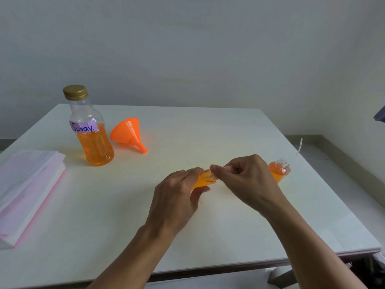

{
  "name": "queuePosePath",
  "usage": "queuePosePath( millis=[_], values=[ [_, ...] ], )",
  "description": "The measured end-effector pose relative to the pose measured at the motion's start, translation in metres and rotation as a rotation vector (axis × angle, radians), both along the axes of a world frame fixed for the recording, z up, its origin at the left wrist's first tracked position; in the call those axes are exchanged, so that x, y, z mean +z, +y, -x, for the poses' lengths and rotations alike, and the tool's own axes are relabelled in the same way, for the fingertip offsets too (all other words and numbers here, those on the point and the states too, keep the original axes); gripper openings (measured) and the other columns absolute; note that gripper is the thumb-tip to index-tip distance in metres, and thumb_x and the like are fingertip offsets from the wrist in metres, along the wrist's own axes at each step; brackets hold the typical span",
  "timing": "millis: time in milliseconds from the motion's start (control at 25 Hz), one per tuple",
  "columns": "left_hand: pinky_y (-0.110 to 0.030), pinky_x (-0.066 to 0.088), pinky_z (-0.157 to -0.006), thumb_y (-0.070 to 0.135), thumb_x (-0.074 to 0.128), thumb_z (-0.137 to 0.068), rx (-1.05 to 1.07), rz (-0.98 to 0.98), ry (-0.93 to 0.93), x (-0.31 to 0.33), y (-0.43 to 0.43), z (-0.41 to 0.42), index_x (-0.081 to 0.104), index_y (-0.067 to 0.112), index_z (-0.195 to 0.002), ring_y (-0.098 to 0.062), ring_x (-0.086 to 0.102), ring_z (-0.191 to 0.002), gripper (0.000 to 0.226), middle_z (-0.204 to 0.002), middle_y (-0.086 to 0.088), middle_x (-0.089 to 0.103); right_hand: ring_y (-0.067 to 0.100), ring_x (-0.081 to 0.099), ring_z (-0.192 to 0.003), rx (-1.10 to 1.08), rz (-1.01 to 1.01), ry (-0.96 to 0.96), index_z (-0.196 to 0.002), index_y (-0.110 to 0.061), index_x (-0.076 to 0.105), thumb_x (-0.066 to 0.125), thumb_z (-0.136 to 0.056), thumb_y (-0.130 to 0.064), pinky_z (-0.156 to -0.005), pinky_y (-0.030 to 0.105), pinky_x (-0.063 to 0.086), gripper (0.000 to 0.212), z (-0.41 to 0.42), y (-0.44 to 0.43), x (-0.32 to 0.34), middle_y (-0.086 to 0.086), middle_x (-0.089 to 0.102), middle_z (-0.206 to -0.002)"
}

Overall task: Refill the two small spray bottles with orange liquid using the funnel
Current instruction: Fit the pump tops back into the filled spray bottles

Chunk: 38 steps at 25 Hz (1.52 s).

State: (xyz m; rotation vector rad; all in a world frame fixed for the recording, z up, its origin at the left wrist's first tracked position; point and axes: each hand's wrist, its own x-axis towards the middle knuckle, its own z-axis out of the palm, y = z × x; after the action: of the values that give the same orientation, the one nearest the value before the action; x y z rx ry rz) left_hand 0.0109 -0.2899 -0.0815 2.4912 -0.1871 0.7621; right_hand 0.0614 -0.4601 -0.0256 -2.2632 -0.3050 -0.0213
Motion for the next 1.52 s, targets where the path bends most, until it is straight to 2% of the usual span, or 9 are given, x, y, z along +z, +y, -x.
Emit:
queuePosePath(
  millis=[160,320,440,640,880,1080,1240,1360,1520],
  values=[
    [0.000,0.045,-0.070,0.039,0.081,-0.074,-0.072,0.385,0.157,0.012,0.003,-0.004,0.072,0.033,-0.112,0.015,0.061,-0.083,0.039,-0.093,0.027,0.068,0.024,0.071,-0.066,0.132,-0.222,0.026,-0.086,-0.017,0.079,0.080,-0.080,-0.045,-0.055,0.034,0.059,0.028,0.002,0.001,0.005,-0.001,0.077,-0.074],
    [-0.006,0.041,-0.083,0.043,0.087,-0.062,-0.109,0.516,0.359,0.008,0.014,-0.008,0.063,0.036,-0.124,0.017,0.058,-0.099,0.066,-0.104,0.029,0.065,0.019,0.070,-0.070,0.135,-0.194,-0.047,-0.094,-0.022,0.080,0.079,-0.082,-0.039,-0.060,0.036,0.059,0.021,0.000,-0.004,0.003,-0.003,0.078,-0.084],
    [-0.019,0.040,-0.099,0.040,0.079,-0.077,-0.006,0.349,0.426,0.001,0.037,-0.011,0.050,0.031,-0.139,-0.002,0.053,-0.123,0.069,-0.132,0.013,0.060,0.010,0.064,-0.068,0.057,-0.173,-0.144,-0.085,-0.029,0.080,0.078,-0.084,-0.040,-0.060,0.020,0.050,0.011,-0.003,-0.005,-0.001,-0.007,0.076,-0.085],
    [-0.025,0.027,-0.113,0.038,0.048,-0.099,0.078,-0.017,0.467,-0.011,0.045,-0.001,0.042,0.032,-0.145,-0.009,0.030,-0.143,0.047,-0.155,0.012,0.035,0.010,0.063,-0.070,0.067,-0.083,-0.208,-0.080,-0.033,0.079,0.078,-0.086,-0.039,-0.063,0.020,0.049,0.009,-0.007,0.004,-0.009,-0.009,0.072,-0.085],
    [-0.024,0.004,-0.105,0.044,0.032,-0.101,0.105,-0.151,0.463,-0.022,0.038,0.002,0.027,0.035,-0.151,-0.012,0.012,-0.150,0.050,-0.161,0.015,0.018,0.007,0.060,-0.071,0.086,-0.015,-0.263,-0.082,-0.026,0.079,0.076,-0.087,-0.043,-0.057,0.013,0.042,0.018,-0.009,0.018,-0.013,-0.013,0.068,-0.079],
    [-0.024,0.008,-0.109,0.042,0.036,-0.101,0.100,-0.115,0.442,-0.026,0.037,0.004,0.034,0.032,-0.148,-0.014,0.018,-0.149,0.048,-0.159,0.012,0.024,0.004,0.059,-0.064,0.091,0.066,-0.279,-0.089,-0.023,0.079,0.079,-0.079,-0.049,-0.057,0.015,0.041,0.027,-0.006,0.017,-0.014,-0.012,0.067,-0.078],
    [-0.022,0.049,-0.095,0.029,0.054,-0.096,0.088,0.009,0.274,-0.028,0.035,0.012,0.061,0.020,-0.114,-0.010,0.051,-0.109,0.021,-0.120,0.004,0.053,0.004,0.064,-0.069,0.081,0.107,-0.267,-0.120,-0.020,0.073,0.085,-0.075,-0.044,-0.063,0.013,0.050,0.052,0.005,-0.001,-0.007,-0.010,0.070,-0.094],
    [-0.011,0.048,-0.076,0.027,0.062,-0.091,0.028,0.049,0.207,-0.026,0.018,0.028,0.061,0.026,-0.104,-0.008,0.052,-0.095,0.013,-0.106,0.011,0.052,0.008,0.066,-0.070,0.063,0.013,-0.339,-0.121,-0.021,0.072,0.083,-0.082,-0.030,-0.067,0.018,0.056,0.042,0.023,-0.030,0.002,-0.014,0.071,-0.091],
    [-0.009,0.045,-0.075,0.024,0.063,-0.091,-0.109,0.099,0.161,-0.023,-0.021,0.047,0.060,0.033,-0.102,-0.004,0.055,-0.096,0.015,-0.101,0.015,0.053,0.017,0.065,-0.061,0.004,-0.190,-0.496,-0.112,-0.019,0.075,0.076,-0.087,-0.010,-0.062,0.032,0.057,0.026,0.041,-0.074,0.013,-0.011,0.072,-0.081]
  ],
)
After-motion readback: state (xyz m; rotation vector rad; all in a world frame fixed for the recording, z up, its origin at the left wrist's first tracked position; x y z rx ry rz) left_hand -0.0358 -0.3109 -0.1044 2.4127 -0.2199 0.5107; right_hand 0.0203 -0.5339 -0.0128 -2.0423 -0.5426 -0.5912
